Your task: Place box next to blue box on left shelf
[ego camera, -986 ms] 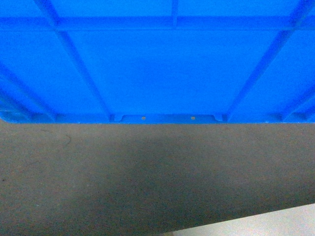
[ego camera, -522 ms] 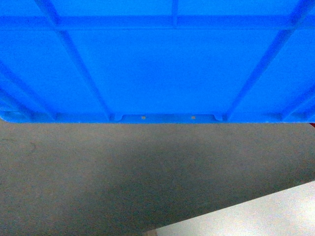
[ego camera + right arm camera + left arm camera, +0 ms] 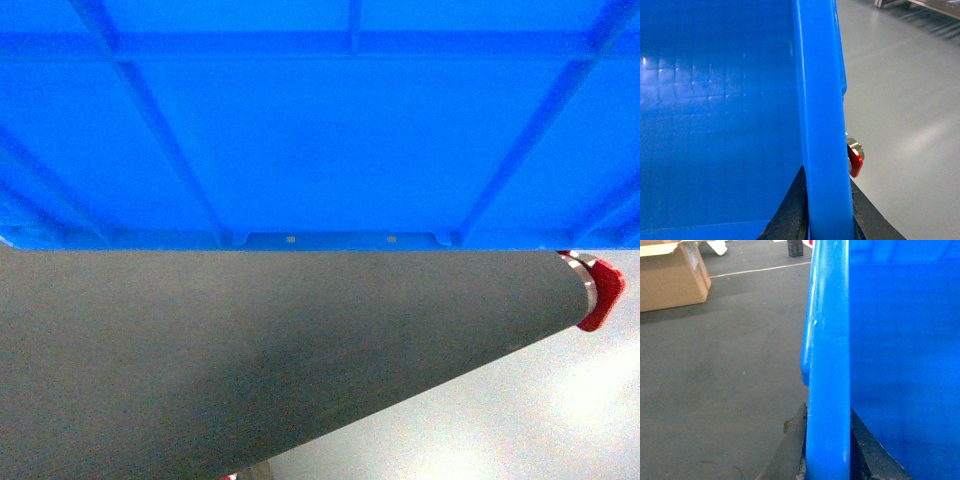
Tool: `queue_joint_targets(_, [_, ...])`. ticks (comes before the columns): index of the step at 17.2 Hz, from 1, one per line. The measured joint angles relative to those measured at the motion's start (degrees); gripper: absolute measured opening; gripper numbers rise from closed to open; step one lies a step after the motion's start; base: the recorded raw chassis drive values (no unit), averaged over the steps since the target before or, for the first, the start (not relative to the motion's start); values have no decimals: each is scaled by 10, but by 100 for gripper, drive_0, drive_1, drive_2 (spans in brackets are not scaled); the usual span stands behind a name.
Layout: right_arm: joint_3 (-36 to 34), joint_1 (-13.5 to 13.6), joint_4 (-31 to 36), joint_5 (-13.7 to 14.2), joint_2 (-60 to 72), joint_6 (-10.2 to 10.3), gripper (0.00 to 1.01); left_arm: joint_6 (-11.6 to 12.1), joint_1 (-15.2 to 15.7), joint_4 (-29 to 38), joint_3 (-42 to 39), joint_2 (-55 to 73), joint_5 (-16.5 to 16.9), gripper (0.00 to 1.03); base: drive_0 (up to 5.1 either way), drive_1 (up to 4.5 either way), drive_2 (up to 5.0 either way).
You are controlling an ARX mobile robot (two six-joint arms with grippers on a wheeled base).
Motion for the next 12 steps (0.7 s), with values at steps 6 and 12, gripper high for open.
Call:
queue_joint_targets(6, [0, 0, -1, 0, 0, 0, 10, 0, 0, 0, 0, 0, 0, 12, -148, -148, -148])
queue_joint_targets(12, [0, 0, -1, 0, 0, 0, 10, 0, 0, 0, 0, 0, 0, 12, -149, -149, -149])
